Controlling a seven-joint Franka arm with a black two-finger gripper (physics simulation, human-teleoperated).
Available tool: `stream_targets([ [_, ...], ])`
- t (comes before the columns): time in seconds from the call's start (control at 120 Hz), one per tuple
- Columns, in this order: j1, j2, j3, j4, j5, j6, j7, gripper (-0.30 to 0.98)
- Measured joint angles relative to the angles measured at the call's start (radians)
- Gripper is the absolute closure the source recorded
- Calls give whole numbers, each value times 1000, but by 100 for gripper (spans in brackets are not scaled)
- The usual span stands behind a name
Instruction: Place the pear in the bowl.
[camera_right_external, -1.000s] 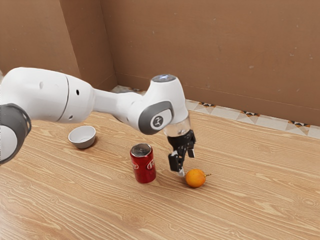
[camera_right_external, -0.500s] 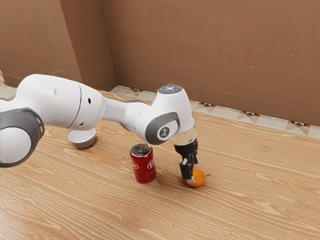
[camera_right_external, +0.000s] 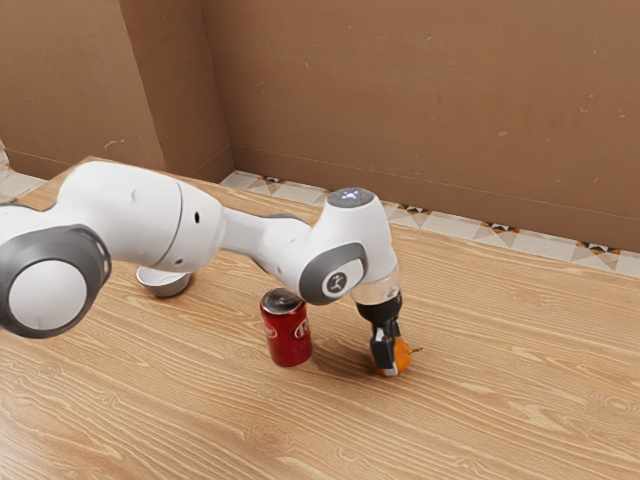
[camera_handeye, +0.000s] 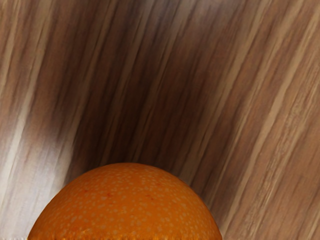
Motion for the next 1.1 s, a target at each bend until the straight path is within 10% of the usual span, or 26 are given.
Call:
stream_targets([
  [1.1, 14, -156, 54, 116, -31, -163, 23, 40],
])
